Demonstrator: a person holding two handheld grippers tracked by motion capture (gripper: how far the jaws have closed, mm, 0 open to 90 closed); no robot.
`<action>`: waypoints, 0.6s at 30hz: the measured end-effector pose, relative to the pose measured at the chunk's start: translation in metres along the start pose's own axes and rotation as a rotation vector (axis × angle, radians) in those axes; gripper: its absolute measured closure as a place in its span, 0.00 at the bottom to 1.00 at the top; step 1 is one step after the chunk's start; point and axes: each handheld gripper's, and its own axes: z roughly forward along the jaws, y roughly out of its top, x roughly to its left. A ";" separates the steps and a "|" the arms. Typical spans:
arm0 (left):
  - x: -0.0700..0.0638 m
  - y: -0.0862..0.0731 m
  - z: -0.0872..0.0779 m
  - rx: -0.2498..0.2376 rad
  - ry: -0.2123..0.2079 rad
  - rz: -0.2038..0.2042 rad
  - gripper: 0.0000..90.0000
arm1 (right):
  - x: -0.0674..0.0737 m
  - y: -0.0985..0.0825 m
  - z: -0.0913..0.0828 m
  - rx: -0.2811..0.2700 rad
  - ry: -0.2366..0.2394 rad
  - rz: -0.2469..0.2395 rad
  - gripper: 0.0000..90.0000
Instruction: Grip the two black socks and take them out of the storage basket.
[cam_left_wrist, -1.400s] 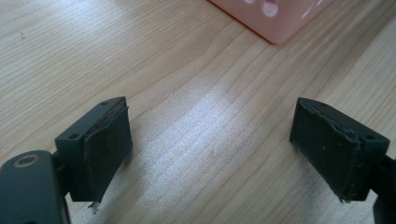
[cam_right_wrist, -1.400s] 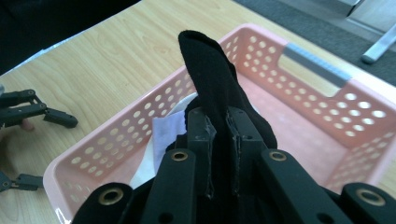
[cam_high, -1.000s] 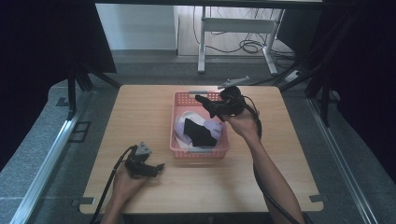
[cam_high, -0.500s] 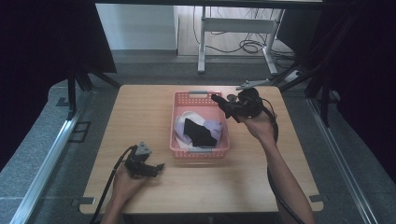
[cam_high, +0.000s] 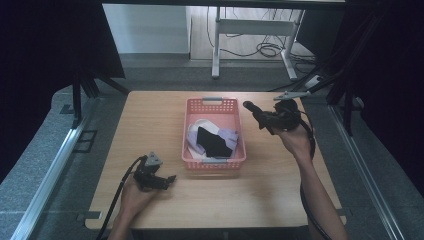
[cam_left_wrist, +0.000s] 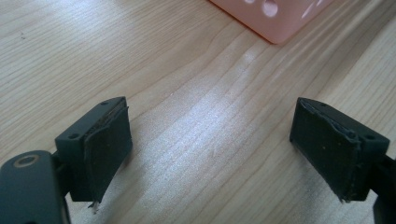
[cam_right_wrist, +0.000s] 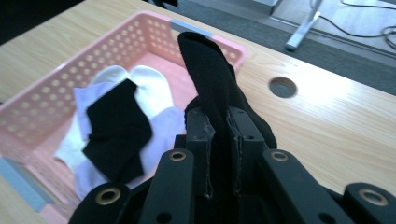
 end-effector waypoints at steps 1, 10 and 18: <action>0.000 0.000 0.000 0.000 0.000 0.000 0.14 | -0.003 -0.002 -0.002 0.001 -0.012 0.004 0.88; 0.000 0.000 0.000 0.001 0.000 -0.002 0.14 | -0.027 -0.030 -0.006 0.019 -0.074 0.059 0.88; 0.000 0.000 0.000 -0.002 0.000 -0.005 0.14 | -0.040 -0.063 0.012 0.075 -0.127 0.094 0.88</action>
